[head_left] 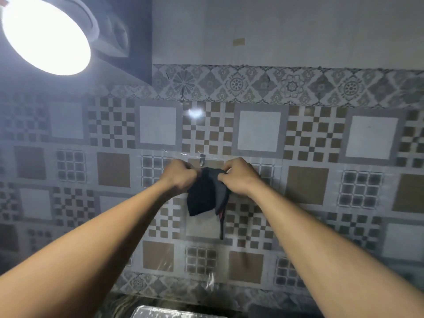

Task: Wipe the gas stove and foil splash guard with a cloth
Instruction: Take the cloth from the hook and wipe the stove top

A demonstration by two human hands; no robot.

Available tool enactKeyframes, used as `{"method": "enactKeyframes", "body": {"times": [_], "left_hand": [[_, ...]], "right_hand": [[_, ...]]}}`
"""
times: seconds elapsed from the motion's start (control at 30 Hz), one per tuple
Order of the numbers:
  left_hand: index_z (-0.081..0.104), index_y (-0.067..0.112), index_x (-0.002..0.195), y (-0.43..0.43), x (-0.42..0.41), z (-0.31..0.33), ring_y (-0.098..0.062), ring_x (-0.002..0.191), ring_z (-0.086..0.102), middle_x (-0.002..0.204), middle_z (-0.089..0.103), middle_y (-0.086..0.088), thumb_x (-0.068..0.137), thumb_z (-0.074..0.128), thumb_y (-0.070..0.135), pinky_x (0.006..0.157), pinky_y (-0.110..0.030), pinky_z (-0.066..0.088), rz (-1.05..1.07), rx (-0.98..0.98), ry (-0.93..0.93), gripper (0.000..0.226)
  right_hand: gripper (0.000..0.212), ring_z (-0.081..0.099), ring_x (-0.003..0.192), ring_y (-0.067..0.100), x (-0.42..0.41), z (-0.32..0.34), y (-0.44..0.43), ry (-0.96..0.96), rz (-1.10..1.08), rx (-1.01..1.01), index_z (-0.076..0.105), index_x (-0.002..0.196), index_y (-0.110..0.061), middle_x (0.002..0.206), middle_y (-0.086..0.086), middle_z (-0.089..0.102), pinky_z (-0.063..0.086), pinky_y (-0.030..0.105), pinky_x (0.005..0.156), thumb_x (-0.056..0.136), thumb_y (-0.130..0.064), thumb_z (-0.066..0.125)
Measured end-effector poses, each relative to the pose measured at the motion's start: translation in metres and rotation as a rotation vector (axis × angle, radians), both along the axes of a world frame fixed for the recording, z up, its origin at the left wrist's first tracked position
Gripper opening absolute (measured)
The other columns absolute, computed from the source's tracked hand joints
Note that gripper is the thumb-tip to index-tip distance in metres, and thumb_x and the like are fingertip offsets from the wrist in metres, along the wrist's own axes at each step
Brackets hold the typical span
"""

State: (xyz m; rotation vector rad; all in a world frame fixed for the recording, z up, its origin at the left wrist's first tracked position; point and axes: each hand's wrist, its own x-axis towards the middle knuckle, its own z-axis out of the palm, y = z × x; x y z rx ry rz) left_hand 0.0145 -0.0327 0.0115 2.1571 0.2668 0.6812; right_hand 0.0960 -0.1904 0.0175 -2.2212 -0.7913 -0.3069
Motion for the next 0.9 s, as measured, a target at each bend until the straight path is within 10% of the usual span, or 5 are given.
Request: {"method": "enactKeyframes", "body": {"times": [0.27,0.47,0.7,0.9], "left_hand": [[0.074,0.013,0.091,-0.093,-0.047,-0.03,-0.021,0.095,0.066,0.093,0.076,-0.003,0.096,0.03,0.044,0.079,-0.037,0.043,-0.186,-0.491,0.226,0.054],[0.079,0.013,0.091,-0.178,-0.08,-0.092,-0.021,0.106,0.063,0.094,0.078,-0.001,0.092,0.026,0.039,0.083,-0.038,0.041,-0.144,-0.595,0.216,0.059],[0.066,0.018,0.114,-0.291,-0.137,-0.218,-0.03,0.112,0.06,0.115,0.07,-0.01,0.096,0.036,0.05,0.092,-0.043,0.047,-0.057,0.177,0.147,0.047],[0.016,0.021,0.155,-0.341,-0.143,-0.276,-0.025,0.15,-0.008,0.164,0.007,-0.01,0.089,0.013,0.072,0.119,-0.05,-0.005,-0.124,0.518,0.451,0.084]], "right_hand": [[0.058,0.072,0.084,0.024,-0.04,-0.031,-0.084,0.382,0.134,0.075,0.069,0.087,-0.003,0.09,0.013,0.073,0.059,0.043,0.08,0.078,-0.06,0.067],[0.009,0.049,0.068,0.021,-0.057,-0.068,-0.152,0.325,0.108,-0.138,0.065,0.076,-0.008,0.076,0.006,0.046,0.045,0.032,0.058,0.075,-0.013,0.072],[0.01,0.058,0.073,0.011,-0.059,-0.119,-0.195,0.242,0.176,-0.279,0.067,0.09,-0.017,0.087,0.003,0.066,0.044,0.023,0.057,0.084,-0.009,0.065],[0.031,0.056,0.095,0.018,-0.053,-0.158,-0.194,0.127,0.286,-0.231,0.068,0.092,-0.02,0.1,0.0,0.065,0.047,0.032,0.077,0.079,0.004,0.053]]}}
